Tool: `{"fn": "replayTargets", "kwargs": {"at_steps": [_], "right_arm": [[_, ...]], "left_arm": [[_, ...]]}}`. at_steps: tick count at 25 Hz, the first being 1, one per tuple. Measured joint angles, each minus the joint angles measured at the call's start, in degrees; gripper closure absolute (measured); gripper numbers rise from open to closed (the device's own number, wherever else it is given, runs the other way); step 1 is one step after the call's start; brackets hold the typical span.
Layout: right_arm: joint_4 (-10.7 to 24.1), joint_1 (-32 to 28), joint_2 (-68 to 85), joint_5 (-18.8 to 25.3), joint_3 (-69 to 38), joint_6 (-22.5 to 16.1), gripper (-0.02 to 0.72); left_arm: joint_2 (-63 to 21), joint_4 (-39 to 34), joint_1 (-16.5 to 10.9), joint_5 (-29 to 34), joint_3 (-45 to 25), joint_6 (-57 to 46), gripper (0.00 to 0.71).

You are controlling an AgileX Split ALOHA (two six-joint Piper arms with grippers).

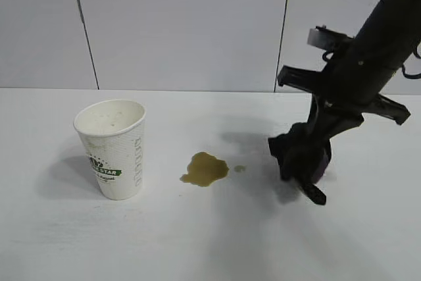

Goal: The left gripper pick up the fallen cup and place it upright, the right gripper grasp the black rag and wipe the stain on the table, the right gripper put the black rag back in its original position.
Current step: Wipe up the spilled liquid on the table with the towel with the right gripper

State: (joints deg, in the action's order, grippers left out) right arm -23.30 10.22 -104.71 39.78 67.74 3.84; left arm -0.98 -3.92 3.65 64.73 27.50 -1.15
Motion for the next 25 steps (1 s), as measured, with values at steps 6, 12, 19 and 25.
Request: {"fn": "replayTargets", "kwargs": {"at_steps": [6, 12, 19, 25], "right_arm": [[-3.17, 5.54, 2.04, -1.48, 0.00, 0.75, 0.675], [-4.03, 15.04, 2.04, -11.02, -0.05, 0.39, 0.675], [-4.58, 21.78, -1.57, -20.16, -0.05, -1.35, 0.675], [-4.87, 23.87, -7.78, -24.40, -0.05, -2.78, 0.675]], "left_arm": [[0.00, 0.00, 0.00, 0.00, 0.00, 0.00, 0.016], [0.00, 0.00, 0.00, 0.00, 0.00, 0.00, 0.016], [0.00, 1.57, 0.00, 0.00, 0.00, 0.00, 0.016], [0.00, 4.51, 0.00, 0.00, 0.00, 0.00, 0.016]]}}
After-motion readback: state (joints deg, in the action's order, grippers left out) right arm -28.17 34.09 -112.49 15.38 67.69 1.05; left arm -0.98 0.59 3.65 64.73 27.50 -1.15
